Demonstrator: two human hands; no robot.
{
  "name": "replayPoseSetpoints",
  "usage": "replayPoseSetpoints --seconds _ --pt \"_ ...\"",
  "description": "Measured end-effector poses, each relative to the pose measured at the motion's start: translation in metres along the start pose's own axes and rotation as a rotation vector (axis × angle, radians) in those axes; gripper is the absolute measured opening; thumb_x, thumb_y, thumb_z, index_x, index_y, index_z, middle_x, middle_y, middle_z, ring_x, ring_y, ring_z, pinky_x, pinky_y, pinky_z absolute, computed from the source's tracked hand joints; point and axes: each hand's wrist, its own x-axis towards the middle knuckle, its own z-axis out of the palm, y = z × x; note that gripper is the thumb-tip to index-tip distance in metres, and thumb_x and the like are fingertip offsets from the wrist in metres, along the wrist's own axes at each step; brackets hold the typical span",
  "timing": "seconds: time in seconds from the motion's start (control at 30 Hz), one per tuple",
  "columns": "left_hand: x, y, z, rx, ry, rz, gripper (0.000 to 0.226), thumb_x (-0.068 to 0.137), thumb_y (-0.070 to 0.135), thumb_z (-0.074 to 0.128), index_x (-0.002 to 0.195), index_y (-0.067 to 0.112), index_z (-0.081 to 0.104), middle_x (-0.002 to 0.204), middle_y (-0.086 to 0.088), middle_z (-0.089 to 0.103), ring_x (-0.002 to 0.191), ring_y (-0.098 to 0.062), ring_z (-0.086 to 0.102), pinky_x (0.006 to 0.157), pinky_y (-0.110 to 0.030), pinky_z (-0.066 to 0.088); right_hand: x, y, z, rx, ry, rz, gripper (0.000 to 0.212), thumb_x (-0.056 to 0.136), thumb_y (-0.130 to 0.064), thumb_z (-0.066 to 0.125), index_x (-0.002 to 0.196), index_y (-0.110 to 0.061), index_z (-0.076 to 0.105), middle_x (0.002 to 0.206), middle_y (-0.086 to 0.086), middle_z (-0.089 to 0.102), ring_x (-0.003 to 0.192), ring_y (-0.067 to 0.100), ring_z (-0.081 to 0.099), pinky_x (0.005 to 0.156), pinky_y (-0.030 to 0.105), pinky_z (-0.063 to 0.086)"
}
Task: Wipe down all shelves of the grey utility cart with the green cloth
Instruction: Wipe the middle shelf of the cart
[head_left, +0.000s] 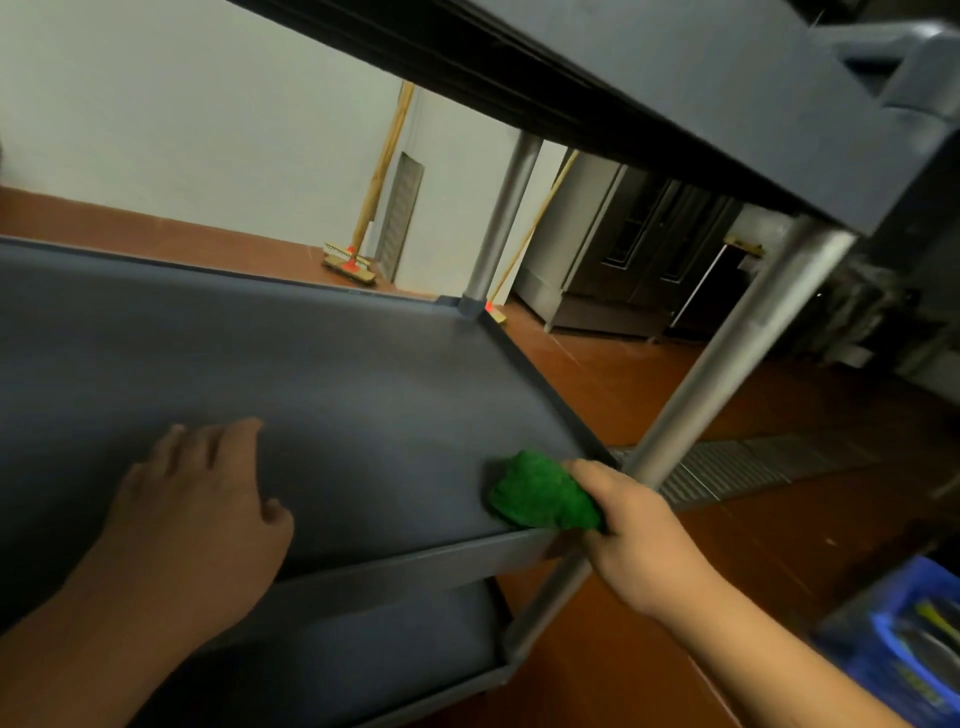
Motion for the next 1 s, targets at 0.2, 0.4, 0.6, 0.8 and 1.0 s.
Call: replayPoseSetpoints --seconds 0.2,0.4,0.6,0.8,1.0 --pt "-0.002 0.009 -0.005 0.059 0.16 0.097 0.074 0.063 0.039 0.064 0.13 0.014 0.044 0.129 -0.022 0.053 0.127 -0.047 0.039 0.096 -0.063 0.042 0.011 -0.028 0.009 -0.27 -0.077 0.191 0.042 0.08 -0.021 0.058 0.119 -0.028 0.044 0.108 -0.004 0.055 0.102 0.022 0.06 0.083 0.037 0.051" --pt "0.021 0.036 -0.005 -0.015 0.167 0.213 0.071 0.075 0.037 0.066 0.137 0.017 0.04 0.141 -0.015 0.046 0.137 -0.039 0.034 0.109 -0.051 0.036 0.03 -0.044 0.007 -0.312 -0.168 0.312 0.068 0.081 -0.019 0.057 0.141 -0.037 0.029 0.112 -0.002 0.062 0.094 0.023 0.067 0.082 0.038 0.056" --pt "0.023 0.027 0.024 -0.049 0.088 0.107 0.071 0.076 0.051 0.059 0.134 0.014 0.041 0.141 -0.022 0.045 0.135 -0.045 0.033 0.106 -0.057 0.037 0.093 -0.017 0.011 -0.482 -0.034 0.423 0.046 0.088 -0.012 0.052 0.128 -0.03 0.043 0.102 0.001 0.06 0.086 0.026 0.063 0.065 0.039 0.055" --pt "0.028 0.027 0.026 -0.043 0.103 0.094 0.072 0.077 0.054 0.056 0.137 0.018 0.038 0.146 -0.018 0.043 0.14 -0.042 0.031 0.106 -0.056 0.037 0.165 0.007 0.024 -0.467 -0.08 0.588 0.028 0.089 -0.017 0.062 0.115 -0.019 0.052 0.091 0.0 0.059 0.08 0.02 0.06 0.069 0.038 0.056" --pt "0.034 0.026 0.025 -0.001 0.123 0.05 0.076 0.064 0.053 0.069 0.126 0.015 0.051 0.132 -0.018 0.057 0.128 -0.043 0.048 0.094 -0.059 0.047 0.223 0.018 0.045 -0.376 0.119 0.505 0.018 0.093 -0.014 0.057 0.106 -0.025 0.058 0.086 -0.001 0.061 0.073 0.019 0.06 0.07 0.037 0.057"
